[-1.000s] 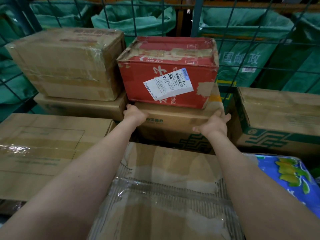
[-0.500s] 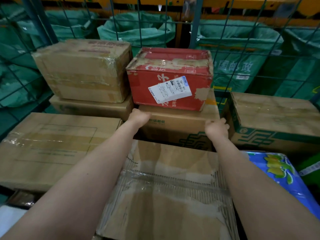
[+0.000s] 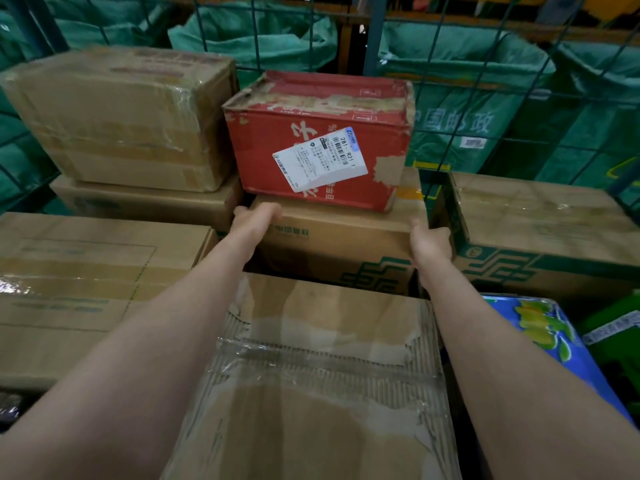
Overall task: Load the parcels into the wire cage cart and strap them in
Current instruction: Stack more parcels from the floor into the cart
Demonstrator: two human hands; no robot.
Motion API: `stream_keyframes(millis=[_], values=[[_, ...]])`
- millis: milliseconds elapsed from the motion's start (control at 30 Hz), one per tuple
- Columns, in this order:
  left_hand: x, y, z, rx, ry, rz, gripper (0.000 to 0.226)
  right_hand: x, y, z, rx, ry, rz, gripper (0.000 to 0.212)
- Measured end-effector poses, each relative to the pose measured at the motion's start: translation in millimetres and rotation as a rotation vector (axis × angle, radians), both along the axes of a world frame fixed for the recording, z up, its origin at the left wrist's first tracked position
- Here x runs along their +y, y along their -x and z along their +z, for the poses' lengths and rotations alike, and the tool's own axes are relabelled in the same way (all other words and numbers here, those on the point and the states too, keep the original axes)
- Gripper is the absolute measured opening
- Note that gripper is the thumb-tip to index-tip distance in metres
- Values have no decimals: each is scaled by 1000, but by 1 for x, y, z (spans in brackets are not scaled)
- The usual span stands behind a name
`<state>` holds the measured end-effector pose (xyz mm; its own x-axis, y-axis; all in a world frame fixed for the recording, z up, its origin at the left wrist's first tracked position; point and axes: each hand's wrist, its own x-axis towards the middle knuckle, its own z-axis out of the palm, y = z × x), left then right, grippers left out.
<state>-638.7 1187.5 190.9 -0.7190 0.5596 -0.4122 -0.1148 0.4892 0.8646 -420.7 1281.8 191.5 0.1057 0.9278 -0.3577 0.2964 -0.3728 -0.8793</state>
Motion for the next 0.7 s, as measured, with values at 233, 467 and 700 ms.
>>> stream_keyframes(millis=[233,467,700], values=[[-27,-9,-7,51,34,-13,65,-12,-6,-8,-212,-35,-2,57],[-17,-5,5,110,-24,117,68,-11,-10,7,-562,-111,136,65],[7,-2,30,318,-211,171,94,7,40,44,-148,-351,342,90]])
